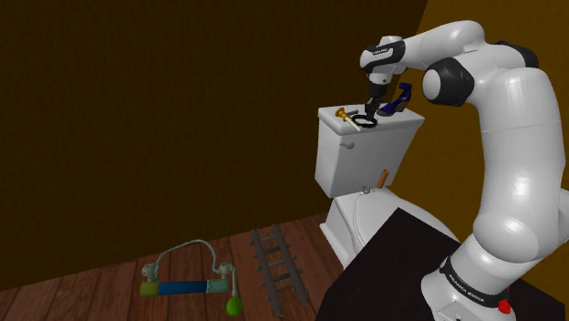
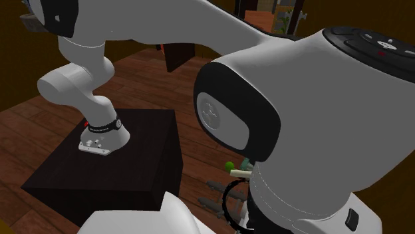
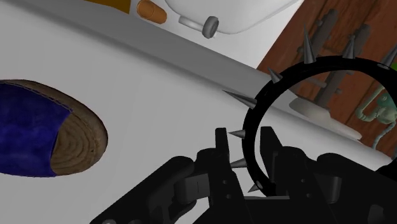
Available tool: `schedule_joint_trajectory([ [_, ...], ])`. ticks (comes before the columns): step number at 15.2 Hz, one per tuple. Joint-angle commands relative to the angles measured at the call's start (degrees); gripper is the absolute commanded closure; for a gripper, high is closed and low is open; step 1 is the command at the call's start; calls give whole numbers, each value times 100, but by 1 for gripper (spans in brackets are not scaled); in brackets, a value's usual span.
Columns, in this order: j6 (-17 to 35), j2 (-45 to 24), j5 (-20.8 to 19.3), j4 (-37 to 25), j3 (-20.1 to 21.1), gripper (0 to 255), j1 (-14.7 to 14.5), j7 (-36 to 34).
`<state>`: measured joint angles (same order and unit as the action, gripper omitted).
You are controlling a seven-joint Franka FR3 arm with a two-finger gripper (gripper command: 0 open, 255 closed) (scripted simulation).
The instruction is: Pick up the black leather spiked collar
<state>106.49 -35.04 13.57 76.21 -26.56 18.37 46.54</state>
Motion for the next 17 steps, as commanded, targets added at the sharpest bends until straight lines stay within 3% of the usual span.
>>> schedule_joint_trajectory([
  [1, -72, 13, -10, -57, -8, 255, 8, -4],
  [17, -1138, 56, -57, -1109, -45, 255, 157, -68],
])
